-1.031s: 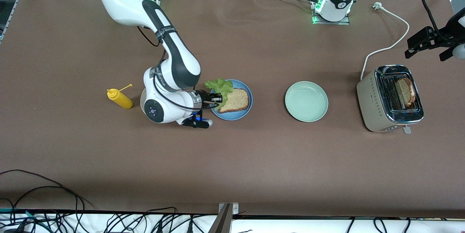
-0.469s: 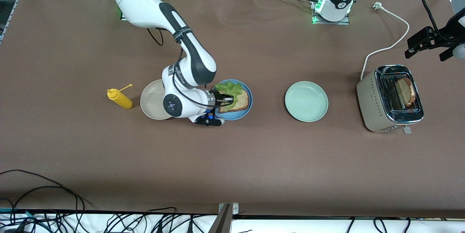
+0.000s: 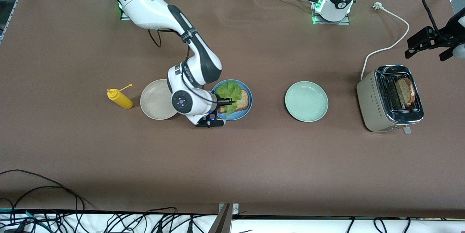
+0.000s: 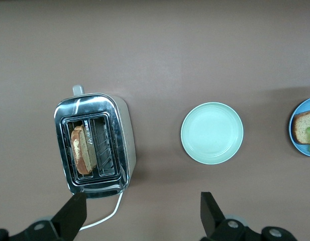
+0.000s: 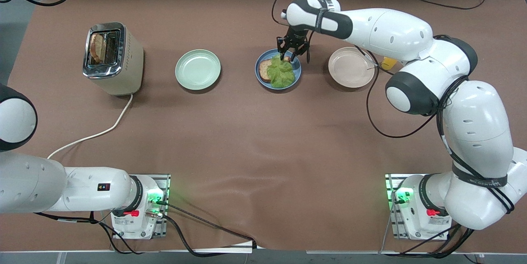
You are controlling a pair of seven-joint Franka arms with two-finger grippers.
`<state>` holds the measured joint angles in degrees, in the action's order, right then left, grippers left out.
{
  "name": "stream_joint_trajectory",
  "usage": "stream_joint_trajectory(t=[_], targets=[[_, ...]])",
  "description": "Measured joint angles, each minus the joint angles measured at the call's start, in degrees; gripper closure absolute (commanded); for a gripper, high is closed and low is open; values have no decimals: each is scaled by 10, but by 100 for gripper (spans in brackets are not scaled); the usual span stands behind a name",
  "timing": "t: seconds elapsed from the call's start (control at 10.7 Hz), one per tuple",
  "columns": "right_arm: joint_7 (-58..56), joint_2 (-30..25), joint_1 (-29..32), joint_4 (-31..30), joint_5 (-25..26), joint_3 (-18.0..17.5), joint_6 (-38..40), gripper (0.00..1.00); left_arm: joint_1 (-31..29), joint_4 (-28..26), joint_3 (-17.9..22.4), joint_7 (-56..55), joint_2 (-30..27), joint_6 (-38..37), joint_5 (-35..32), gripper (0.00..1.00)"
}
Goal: Make sandwich in blue plate with both arms
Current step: 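Lay the lettuce leaf on the bread and open the right gripper, then move the right gripper back toward the yellow mustard bottle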
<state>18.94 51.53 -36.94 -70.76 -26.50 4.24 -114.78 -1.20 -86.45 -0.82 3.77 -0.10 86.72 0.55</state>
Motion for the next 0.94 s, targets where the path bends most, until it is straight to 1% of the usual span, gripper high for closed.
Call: stream_joint_trajectory(t=[0.09,0.19,0.38,0.47,0.56,0.75,0.94], targets=[[0,-2,-5,4,48,-1,-6,0,0,0,0,0,0,0,0,0],[0,-6,-9,7,66,-1,-9,0,0,0,0,0,1,0,0,0],[-3,-28,-8,11,79,6,-11,0,0,0,0,0,1,0,0,0],[-4,-45,-6,12,81,17,-9,0,0,0,0,0,2,0,0,0],[-7,-61,-4,12,83,31,5,0,0,0,0,0,2,0,0,0],[-30,-82,1,12,113,53,39,0,0,0,0,0,2,0,0,0],[-69,-101,0,12,128,80,82,0,0,0,0,0,2,0,0,0]])
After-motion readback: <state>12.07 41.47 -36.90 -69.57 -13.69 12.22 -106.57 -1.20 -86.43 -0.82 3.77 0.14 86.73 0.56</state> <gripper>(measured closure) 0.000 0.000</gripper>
